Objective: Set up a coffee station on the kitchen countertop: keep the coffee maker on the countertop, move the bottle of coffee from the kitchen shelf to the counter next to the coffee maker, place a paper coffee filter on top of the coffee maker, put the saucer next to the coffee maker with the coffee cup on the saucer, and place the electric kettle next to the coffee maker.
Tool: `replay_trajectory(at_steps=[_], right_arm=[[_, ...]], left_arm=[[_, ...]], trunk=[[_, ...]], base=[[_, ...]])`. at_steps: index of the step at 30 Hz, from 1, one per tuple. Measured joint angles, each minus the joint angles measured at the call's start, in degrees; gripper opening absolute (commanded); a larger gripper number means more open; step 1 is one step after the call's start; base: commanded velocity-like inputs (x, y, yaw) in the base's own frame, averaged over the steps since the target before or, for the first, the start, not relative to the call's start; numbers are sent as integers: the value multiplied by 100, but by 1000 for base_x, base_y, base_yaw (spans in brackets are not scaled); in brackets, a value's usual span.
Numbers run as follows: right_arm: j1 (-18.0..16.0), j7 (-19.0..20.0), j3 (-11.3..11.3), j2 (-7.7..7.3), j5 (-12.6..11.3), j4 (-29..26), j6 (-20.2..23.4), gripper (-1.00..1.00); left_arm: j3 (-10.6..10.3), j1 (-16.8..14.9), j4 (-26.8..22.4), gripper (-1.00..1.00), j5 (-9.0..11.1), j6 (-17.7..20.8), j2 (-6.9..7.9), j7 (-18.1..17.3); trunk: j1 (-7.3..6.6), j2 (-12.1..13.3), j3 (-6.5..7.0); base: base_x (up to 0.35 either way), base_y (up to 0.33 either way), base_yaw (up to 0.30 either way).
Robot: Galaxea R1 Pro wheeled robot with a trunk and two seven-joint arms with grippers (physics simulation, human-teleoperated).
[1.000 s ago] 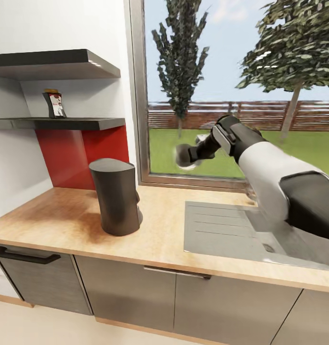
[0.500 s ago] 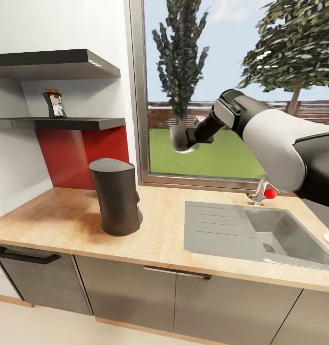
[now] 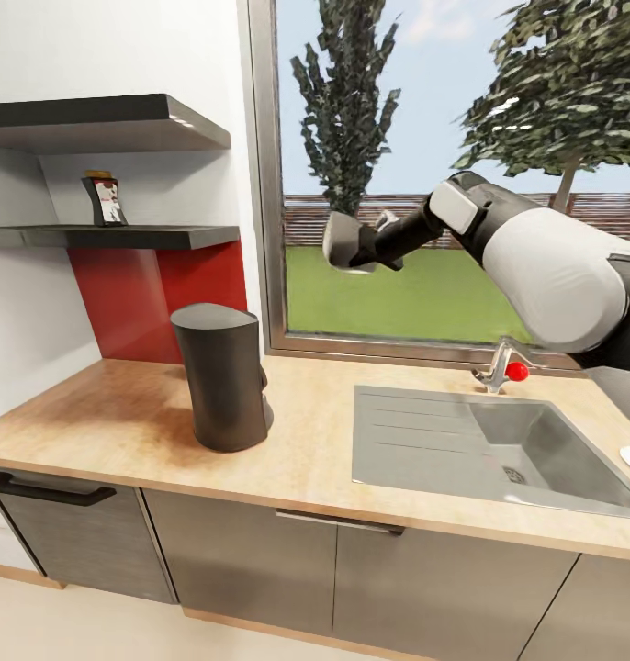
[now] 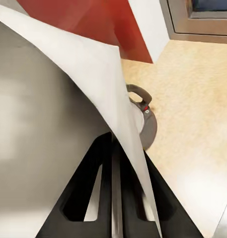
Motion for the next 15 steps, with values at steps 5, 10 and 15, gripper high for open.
replay_trajectory(at_steps=[5,10,15], right_arm=[[-4,0,-34,-13,0,0,0,-100],[-6,1,-34,-15,0,0,1,-100],[2,1,-29,-16,0,0,1,-100]], left_arm=[[1,-5,117,100,3,-3,0,3],[5,-3,130,100,4,-4,-4,195],[12,-2,132,100,4,-6,-33,410]], trunk=[[-3,-1,0],[-3,-1,0],[-3,-1,0]], base=[[243,0,0],[312,97,0],[297,204,0]])
